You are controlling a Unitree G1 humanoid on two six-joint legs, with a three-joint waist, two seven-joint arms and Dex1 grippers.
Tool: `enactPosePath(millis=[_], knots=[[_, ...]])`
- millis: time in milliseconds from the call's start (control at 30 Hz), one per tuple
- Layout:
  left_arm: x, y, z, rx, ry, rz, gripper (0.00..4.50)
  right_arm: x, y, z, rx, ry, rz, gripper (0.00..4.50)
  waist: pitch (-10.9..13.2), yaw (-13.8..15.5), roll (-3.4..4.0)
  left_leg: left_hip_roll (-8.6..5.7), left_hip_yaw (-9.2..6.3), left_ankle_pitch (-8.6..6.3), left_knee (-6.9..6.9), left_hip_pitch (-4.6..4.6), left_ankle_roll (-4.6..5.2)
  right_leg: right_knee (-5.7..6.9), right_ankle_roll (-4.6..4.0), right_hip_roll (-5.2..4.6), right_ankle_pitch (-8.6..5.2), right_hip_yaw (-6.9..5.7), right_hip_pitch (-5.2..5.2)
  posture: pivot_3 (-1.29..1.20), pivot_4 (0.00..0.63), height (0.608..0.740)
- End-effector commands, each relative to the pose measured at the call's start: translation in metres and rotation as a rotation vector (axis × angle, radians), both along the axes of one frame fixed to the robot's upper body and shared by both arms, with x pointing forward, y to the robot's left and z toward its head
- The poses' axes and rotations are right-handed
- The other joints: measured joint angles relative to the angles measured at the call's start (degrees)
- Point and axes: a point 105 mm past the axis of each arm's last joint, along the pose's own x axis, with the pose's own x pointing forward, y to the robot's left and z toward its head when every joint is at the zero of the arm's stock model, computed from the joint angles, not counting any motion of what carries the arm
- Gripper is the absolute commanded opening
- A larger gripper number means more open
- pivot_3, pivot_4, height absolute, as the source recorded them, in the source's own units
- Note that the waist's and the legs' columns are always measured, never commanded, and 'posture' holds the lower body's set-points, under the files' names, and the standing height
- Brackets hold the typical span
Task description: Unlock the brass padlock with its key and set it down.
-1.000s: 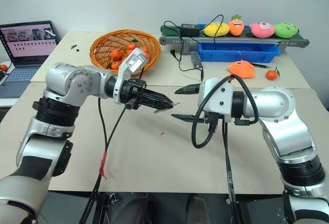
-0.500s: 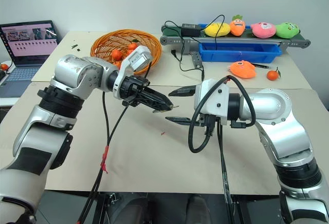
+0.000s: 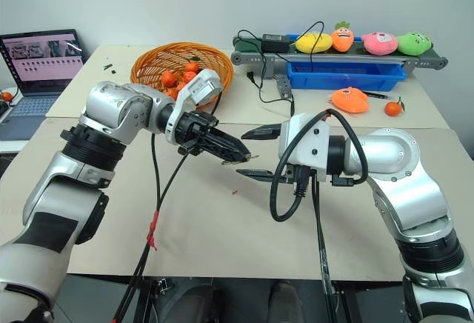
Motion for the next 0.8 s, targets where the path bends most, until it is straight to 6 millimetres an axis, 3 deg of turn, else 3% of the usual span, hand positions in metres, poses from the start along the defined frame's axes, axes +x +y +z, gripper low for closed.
enactPosePath(millis=[33, 133, 167, 433, 800], knots=[[-0.0088, -0.0048, 0.0111, -0.006, -0.044, -0.052, 0.81, -0.0032, -0.0001, 0.0046, 0.0, -0.048, 0.009, 3.16, 0.0, 0.0, 0.0, 0.0, 0.0, 0.0, 0.0, 0.0, 0.0, 0.0, 0.0, 0.0, 0.0, 0.0, 0.0, 0.0, 0.15, 0.74], [-0.0096, -0.0045, 0.0127, -0.006, -0.047, -0.054, 0.81, -0.0026, -0.0003, 0.0031, -0.006, -0.048, 0.009, 3.16, 0.0, 0.0, 0.0, 0.0, 0.0, 0.0, 0.0, 0.0, 0.0, 0.0, 0.0, 0.0, 0.0, 0.0, 0.0, 0.0, 0.15, 0.74], [-0.0094, -0.0042, 0.0127, -0.004, -0.058, -0.055, 0.81, -0.0026, -0.0006, 0.0029, -0.007, -0.047, 0.009, 2.65, 0.0, 0.0, 0.0, 0.0, 0.0, 0.0, 0.0, 0.0, 0.0, 0.0, 0.0, 0.0, 0.0, 0.0, 0.0, 0.0, 0.15, 0.74], [-0.009, -0.0054, 0.0143, -0.007, -0.066, -0.057, 0.81, -0.002, -0.0011, 0.0046, -0.005, -0.051, 0.014, 0.18, 0.0, 0.0, 0.0, 0.0, 0.0, 0.0, 0.0, 0.0, 0.0, 0.0, 0.0, 0.0, 0.0, 0.0, 0.0, 0.0, 0.15, 0.74], [-0.0101, -0.007, 0.0134, -0.013, -0.06, -0.064, 0.81, -0.0005, -0.0003, 0.0066, -0.006, -0.073, 0.004, 0.1, 0.0, 0.0, 0.0, 0.0, 0.0, 0.0, 0.0, 0.0, 0.0, 0.0, 0.0, 0.0, 0.0, 0.0, 0.0, 0.0, 0.15, 0.74]])
